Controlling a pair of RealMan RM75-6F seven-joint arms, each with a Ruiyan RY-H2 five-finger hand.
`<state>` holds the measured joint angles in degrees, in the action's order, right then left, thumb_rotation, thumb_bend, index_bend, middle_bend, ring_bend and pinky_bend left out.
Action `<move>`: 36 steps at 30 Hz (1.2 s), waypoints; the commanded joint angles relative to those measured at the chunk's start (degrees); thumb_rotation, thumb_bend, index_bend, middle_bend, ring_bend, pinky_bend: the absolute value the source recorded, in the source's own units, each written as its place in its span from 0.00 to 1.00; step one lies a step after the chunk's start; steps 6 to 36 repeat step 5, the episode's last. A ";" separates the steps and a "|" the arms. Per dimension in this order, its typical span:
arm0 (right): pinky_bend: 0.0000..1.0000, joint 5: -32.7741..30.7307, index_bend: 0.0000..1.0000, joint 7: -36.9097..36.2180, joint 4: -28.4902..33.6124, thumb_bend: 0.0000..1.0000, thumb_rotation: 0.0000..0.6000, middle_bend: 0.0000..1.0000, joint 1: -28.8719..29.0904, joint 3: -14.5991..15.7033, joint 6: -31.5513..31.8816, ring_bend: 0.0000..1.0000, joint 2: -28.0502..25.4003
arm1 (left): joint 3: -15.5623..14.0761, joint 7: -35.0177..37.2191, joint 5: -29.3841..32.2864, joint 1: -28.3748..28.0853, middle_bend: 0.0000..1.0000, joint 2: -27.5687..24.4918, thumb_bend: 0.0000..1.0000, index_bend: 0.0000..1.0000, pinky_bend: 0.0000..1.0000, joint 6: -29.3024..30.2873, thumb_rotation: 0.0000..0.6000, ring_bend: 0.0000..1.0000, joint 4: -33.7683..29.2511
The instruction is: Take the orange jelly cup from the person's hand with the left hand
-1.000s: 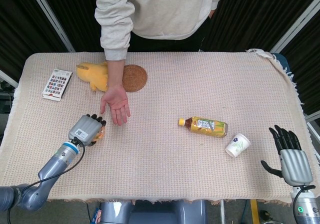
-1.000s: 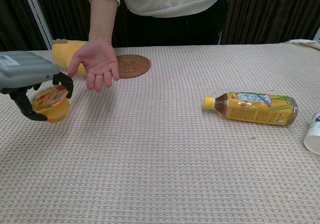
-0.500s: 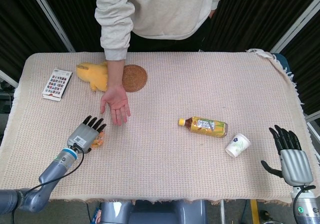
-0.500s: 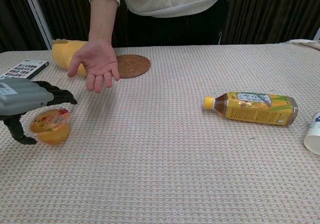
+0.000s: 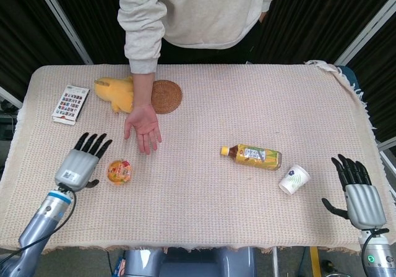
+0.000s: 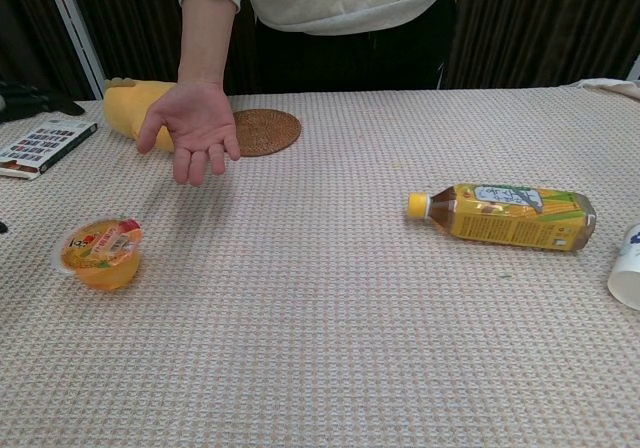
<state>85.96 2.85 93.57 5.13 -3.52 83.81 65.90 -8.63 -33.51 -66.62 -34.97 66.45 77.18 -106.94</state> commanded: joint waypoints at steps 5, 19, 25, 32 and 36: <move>0.00 -0.01 0.00 0.40 -0.21 0.14 1.00 0.00 0.26 -0.17 -0.15 0.00 0.30 | -4.35 5.55 -9.31 15.02 0.00 -3.39 0.10 0.00 0.00 16.59 1.00 0.00 -1.31; 0.00 -0.01 0.00 0.40 -0.21 0.14 1.00 0.00 0.26 -0.17 -0.15 0.00 0.30 | -4.35 5.55 -9.31 15.02 0.00 -3.39 0.10 0.00 0.00 16.59 1.00 0.00 -1.31; 0.00 -0.01 0.00 0.40 -0.21 0.14 1.00 0.00 0.26 -0.17 -0.15 0.00 0.30 | -4.35 5.55 -9.31 15.02 0.00 -3.39 0.10 0.00 0.00 16.59 1.00 0.00 -1.31; 0.00 -0.01 0.00 0.40 -0.21 0.14 1.00 0.00 0.26 -0.17 -0.15 0.00 0.30 | -4.35 5.55 -9.31 15.02 0.00 -3.39 0.10 0.00 0.00 16.59 1.00 0.00 -1.31; 0.00 -0.01 0.00 0.40 -0.21 0.14 1.00 0.00 0.26 -0.17 -0.15 0.00 0.30 | -4.35 5.55 -9.31 15.02 0.00 -3.39 0.10 0.00 0.00 16.59 1.00 0.00 -1.31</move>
